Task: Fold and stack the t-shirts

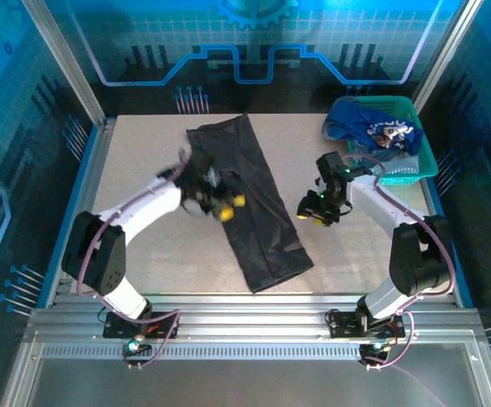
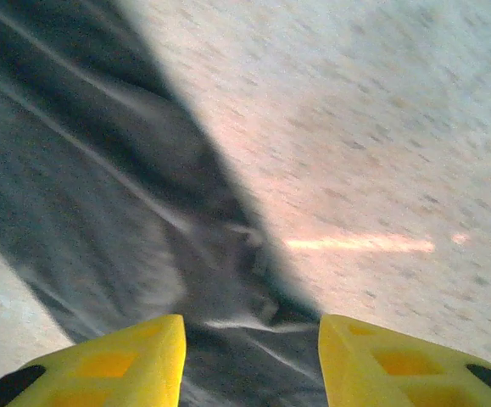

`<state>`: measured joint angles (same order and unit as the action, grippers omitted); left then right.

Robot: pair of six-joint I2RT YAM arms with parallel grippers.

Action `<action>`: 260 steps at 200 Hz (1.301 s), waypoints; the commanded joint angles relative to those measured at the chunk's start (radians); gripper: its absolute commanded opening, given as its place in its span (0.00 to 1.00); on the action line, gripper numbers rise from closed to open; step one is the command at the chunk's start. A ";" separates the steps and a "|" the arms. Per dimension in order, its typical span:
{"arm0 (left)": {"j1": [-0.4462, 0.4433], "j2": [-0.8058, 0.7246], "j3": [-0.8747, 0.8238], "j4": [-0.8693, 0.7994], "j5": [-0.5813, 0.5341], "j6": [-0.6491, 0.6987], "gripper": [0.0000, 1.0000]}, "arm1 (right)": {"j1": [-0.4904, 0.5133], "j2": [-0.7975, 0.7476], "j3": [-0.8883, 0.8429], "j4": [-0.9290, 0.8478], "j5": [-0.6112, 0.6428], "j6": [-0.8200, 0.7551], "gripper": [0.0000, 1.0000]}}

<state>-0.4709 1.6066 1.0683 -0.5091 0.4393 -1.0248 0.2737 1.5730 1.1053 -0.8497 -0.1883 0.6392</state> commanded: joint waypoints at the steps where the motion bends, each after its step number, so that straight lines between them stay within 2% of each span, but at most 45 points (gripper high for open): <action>1: -0.135 -0.080 -0.202 -0.013 0.096 -0.118 0.52 | -0.008 -0.033 -0.076 -0.065 -0.041 -0.086 0.48; 26: -0.290 -0.060 -0.276 0.146 0.067 -0.238 0.54 | 0.000 -0.036 -0.142 -0.019 -0.062 -0.089 0.49; 47: -0.299 -0.072 -0.272 0.167 -0.073 -0.312 0.51 | 0.001 -0.024 -0.161 0.037 -0.068 -0.112 0.48; 64: -0.227 -0.150 -0.259 0.135 -0.226 -0.373 0.46 | 0.016 -0.015 -0.121 0.065 -0.076 -0.136 0.45; 80: -0.116 -0.197 -0.234 0.100 -0.350 -0.399 0.44 | 0.040 0.006 -0.059 0.094 -0.070 -0.155 0.43; 103: 0.076 -0.132 -0.195 0.224 -0.408 -0.401 0.38 | 0.061 0.087 0.060 0.198 -0.107 -0.156 0.41; 120: 0.182 -0.001 -0.119 0.366 -0.402 -0.368 0.37 | 0.081 0.194 0.188 0.260 -0.115 -0.154 0.39; 135: 0.240 0.134 -0.018 0.447 -0.376 -0.345 0.37 | 0.091 0.316 0.324 0.283 -0.131 -0.134 0.37; 166: 0.301 0.388 0.237 0.486 -0.311 -0.352 0.37 | 0.108 0.567 0.608 0.240 -0.131 -0.082 0.35; 194: 0.319 0.586 0.486 0.381 -0.272 -0.293 0.37 | 0.116 0.713 0.768 0.182 -0.109 -0.022 0.35; 229: 0.314 0.803 0.716 0.336 -0.160 -0.253 0.35 | 0.094 0.833 0.855 0.062 -0.049 0.096 0.35; 244: 0.301 0.893 0.839 0.287 -0.105 -0.223 0.34 | 0.077 0.835 0.830 0.039 -0.022 0.145 0.35; 260: 0.278 0.973 0.981 0.210 -0.099 -0.164 0.34 | 0.059 0.800 0.761 0.076 -0.010 0.194 0.35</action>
<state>-0.1623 2.4496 1.8992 -0.1486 0.2657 -1.2892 0.3645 2.3764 1.9343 -0.6949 -0.2539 0.7212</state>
